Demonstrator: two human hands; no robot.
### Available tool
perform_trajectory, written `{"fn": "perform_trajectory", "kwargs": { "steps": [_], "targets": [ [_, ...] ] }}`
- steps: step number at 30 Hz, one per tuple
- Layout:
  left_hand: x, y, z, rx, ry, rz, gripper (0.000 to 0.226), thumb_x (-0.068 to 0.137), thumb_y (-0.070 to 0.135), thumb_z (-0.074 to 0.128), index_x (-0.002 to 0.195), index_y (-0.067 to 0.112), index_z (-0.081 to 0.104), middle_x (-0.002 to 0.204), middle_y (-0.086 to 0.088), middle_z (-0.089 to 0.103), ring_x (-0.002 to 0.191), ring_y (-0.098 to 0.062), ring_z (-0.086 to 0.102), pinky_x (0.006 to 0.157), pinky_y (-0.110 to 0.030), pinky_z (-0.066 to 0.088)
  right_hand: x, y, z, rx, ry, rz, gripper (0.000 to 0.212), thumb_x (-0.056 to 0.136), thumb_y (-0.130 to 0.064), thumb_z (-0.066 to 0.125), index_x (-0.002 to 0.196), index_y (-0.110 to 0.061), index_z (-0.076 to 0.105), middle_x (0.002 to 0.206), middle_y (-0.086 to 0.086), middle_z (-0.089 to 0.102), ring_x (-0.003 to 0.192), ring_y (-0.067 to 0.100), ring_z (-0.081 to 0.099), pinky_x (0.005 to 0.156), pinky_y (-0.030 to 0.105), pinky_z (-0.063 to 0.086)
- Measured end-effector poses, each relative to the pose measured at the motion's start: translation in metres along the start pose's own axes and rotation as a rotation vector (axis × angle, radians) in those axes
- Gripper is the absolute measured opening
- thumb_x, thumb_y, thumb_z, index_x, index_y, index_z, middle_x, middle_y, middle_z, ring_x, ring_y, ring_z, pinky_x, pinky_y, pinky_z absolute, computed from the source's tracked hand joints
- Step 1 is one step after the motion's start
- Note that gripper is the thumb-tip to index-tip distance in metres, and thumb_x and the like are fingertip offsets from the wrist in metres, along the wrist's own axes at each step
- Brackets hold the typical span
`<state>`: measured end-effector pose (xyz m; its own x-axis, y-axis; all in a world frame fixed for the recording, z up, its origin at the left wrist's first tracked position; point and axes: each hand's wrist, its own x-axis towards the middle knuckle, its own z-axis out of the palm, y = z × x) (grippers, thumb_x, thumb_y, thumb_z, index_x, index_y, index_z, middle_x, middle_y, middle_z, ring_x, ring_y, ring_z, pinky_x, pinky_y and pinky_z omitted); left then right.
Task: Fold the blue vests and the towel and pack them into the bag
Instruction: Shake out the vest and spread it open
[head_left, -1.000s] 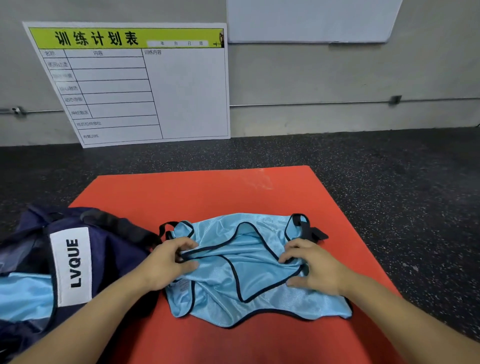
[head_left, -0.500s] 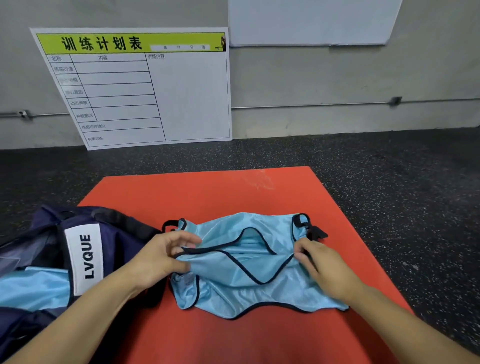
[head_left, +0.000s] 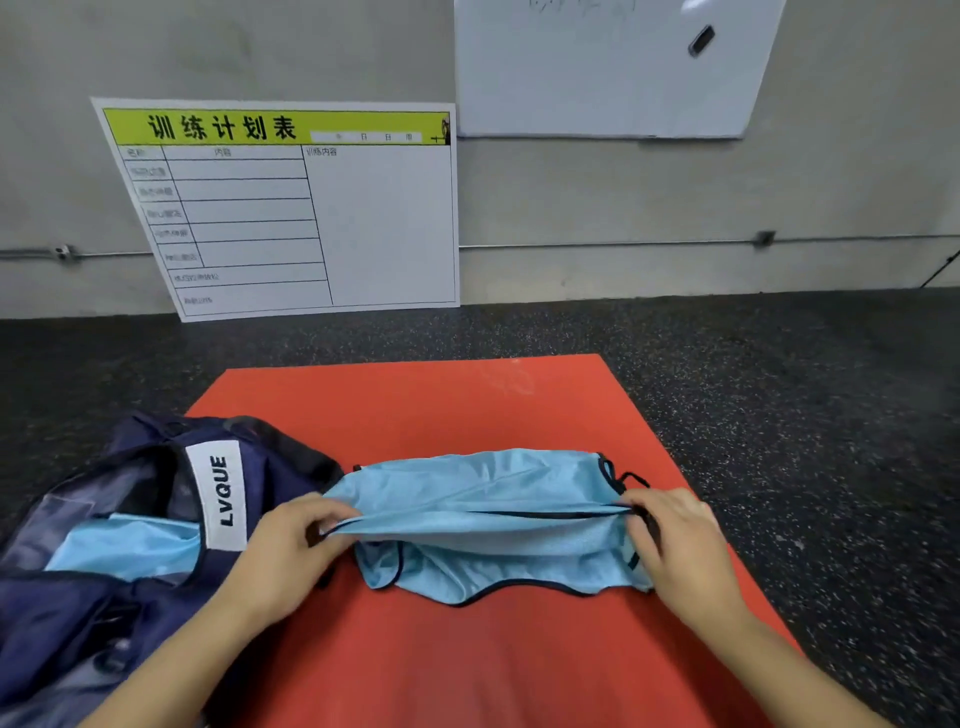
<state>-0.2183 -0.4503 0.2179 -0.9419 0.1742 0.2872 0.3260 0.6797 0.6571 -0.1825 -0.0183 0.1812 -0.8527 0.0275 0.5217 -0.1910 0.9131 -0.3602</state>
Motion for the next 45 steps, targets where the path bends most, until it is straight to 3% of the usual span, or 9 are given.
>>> {"fn": "perform_trajectory", "kwargs": {
  "steps": [9, 14, 21, 27, 30, 33, 37, 40, 45],
  "targets": [
    [0.052, 0.099, -0.106, -0.016, 0.171, 0.127, 0.02, 0.091, 0.007, 0.072, 0.086, 0.026, 0.074, 0.085, 0.014, 0.074, 0.076, 0.001, 0.064, 0.074, -0.018, 0.048, 0.093, -0.046, -0.115, 0.105, 0.184, 0.012, 0.012, 0.096, -0.02, 0.062, 0.103, -0.028, 0.067, 0.089, -0.01, 0.065, 0.091, 0.021, 0.059, 0.087, 0.044, 0.048],
    [0.062, 0.183, -0.174, -0.164, 0.341, 0.137, 0.017, 0.093, 0.008, 0.069, 0.086, 0.022, 0.074, 0.079, 0.005, 0.073, 0.065, 0.006, 0.058, 0.063, -0.006, 0.045, 0.152, -0.088, -0.217, 0.216, 0.25, 0.004, 0.016, 0.098, -0.015, 0.063, 0.105, -0.025, 0.073, 0.099, -0.005, 0.072, 0.095, 0.015, 0.064, 0.082, 0.03, 0.046],
    [0.055, 0.279, -0.267, -0.149, 0.536, 0.21, 0.013, 0.087, 0.005, 0.077, 0.098, 0.013, 0.075, 0.089, -0.006, 0.071, 0.079, -0.018, 0.059, 0.064, -0.007, 0.043, 0.187, -0.156, -0.363, 0.371, 0.404, -0.035, 0.006, 0.094, -0.021, 0.073, 0.095, -0.027, 0.073, 0.09, -0.01, 0.073, 0.085, 0.008, 0.066, 0.077, 0.02, 0.046],
    [0.04, 0.316, -0.302, -0.004, 0.382, 0.194, 0.011, 0.08, 0.014, 0.084, 0.085, 0.016, 0.075, 0.071, 0.002, 0.069, 0.063, -0.006, 0.059, 0.063, -0.02, 0.044, 0.178, -0.191, -0.435, 0.102, -0.153, -0.01, 0.005, 0.088, -0.021, 0.08, 0.084, -0.024, 0.078, 0.083, -0.001, 0.076, 0.083, 0.014, 0.067, 0.078, 0.026, 0.049],
    [0.033, 0.319, -0.308, -0.039, 0.396, 0.186, 0.009, 0.082, 0.016, 0.083, 0.084, 0.016, 0.074, 0.075, -0.002, 0.067, 0.068, -0.016, 0.058, 0.065, -0.028, 0.043, 0.176, -0.196, -0.448, 0.186, 0.176, -0.002, 0.005, 0.092, -0.022, 0.075, 0.087, -0.02, 0.075, 0.084, -0.004, 0.073, 0.08, 0.015, 0.064, 0.071, 0.03, 0.048],
    [0.024, 0.321, -0.307, -0.049, 0.382, 0.182, 0.009, 0.084, 0.021, 0.083, 0.084, 0.017, 0.074, 0.078, -0.005, 0.067, 0.073, -0.02, 0.058, 0.068, -0.031, 0.044, 0.171, -0.198, -0.453, 0.174, 0.061, 0.013, 0.004, 0.091, -0.024, 0.078, 0.09, -0.02, 0.077, 0.088, -0.004, 0.076, 0.088, 0.014, 0.068, 0.082, 0.03, 0.051],
    [0.014, 0.326, -0.312, -0.191, 0.404, 0.175, 0.017, 0.086, 0.029, 0.081, 0.085, 0.013, 0.075, 0.086, -0.02, 0.072, 0.075, -0.018, 0.059, 0.069, -0.031, 0.042, 0.162, -0.199, -0.453, 0.198, 0.2, -0.001, 0.01, 0.093, -0.024, 0.074, 0.083, -0.021, 0.075, 0.081, -0.005, 0.074, 0.079, 0.014, 0.066, 0.065, 0.022, 0.046],
    [0.008, 0.327, -0.315, -0.166, 0.333, 0.186, 0.018, 0.086, 0.029, 0.08, 0.082, 0.013, 0.073, 0.074, -0.014, 0.071, 0.071, -0.016, 0.057, 0.072, -0.032, 0.043, 0.156, -0.2, -0.451, 0.115, 0.022, 0.029, 0.009, 0.093, -0.028, 0.074, 0.086, -0.021, 0.076, 0.084, -0.004, 0.076, 0.084, 0.015, 0.068, 0.07, 0.027, 0.048],
    [0.002, 0.325, -0.316, -0.062, 0.247, 0.245, 0.017, 0.092, 0.009, 0.071, 0.085, 0.019, 0.06, 0.073, -0.003, 0.056, 0.052, -0.006, 0.042, 0.05, -0.016, 0.034, 0.152, -0.199, -0.449, 0.277, 0.158, 0.005, 0.013, 0.098, -0.028, 0.067, 0.088, -0.021, 0.071, 0.088, -0.001, 0.074, 0.087, 0.015, 0.066, 0.069, 0.026, 0.045]
  ]
}}
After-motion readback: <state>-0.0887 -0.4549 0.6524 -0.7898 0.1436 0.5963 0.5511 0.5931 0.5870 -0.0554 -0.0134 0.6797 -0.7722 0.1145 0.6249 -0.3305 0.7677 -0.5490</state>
